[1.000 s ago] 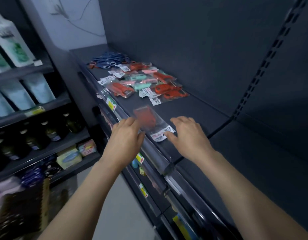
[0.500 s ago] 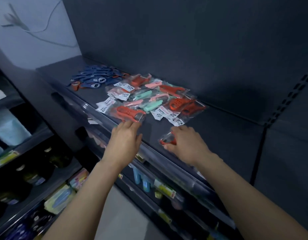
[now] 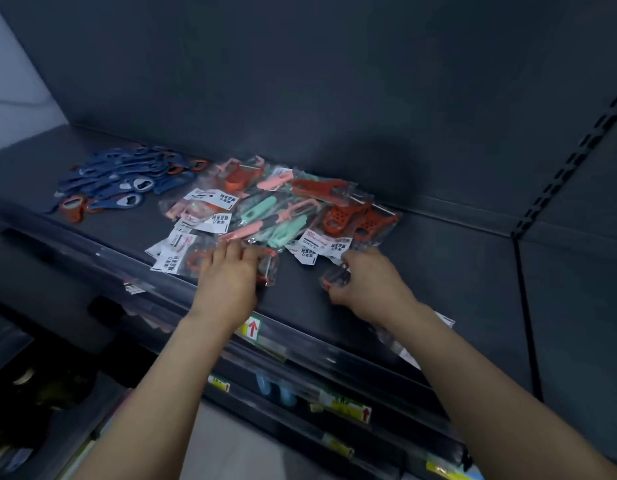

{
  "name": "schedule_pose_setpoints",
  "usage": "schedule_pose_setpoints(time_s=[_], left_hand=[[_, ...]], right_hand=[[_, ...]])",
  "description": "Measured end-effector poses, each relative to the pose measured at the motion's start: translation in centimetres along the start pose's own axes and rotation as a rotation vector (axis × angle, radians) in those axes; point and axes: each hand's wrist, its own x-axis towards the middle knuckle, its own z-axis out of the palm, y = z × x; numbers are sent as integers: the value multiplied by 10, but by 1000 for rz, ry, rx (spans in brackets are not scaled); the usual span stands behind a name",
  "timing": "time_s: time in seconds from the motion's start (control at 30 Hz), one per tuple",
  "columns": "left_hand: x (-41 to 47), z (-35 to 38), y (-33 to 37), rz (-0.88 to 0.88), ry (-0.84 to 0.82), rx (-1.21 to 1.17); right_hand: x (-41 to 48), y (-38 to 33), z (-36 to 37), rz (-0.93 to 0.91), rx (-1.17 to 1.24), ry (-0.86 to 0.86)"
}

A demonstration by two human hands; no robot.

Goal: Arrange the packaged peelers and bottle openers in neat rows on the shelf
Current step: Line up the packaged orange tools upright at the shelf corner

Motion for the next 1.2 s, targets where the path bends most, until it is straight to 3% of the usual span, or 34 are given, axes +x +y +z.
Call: schedule_pose_setpoints(time_s=[0.2, 0.4, 0.6, 0.73, 0.9, 1.03, 1.1, 1.2], left_hand=[[21, 0, -13, 35, -34, 4], [27, -8, -16, 176, -41, -292], [51, -45, -18, 128, 19, -646], [74, -62, -39, 105, -126, -714], [108, -70, -64, 117, -179, -772], [131, -73, -84, 160, -442, -806], [138, -71, -89, 182, -413, -779], [151, -60, -90, 162, -182, -714]], right_hand=[[52, -10, -17, 26, 115, 149], [100, -17, -24, 106, 177, 240], [132, -29, -19, 168, 166, 333], [143, -33, -17, 197, 109, 328], [150, -35, -12, 222, 28, 214], [151, -35, -9, 304, -16, 153], [151, -34, -7, 323, -35, 133], [150, -36, -7, 325, -17, 141]])
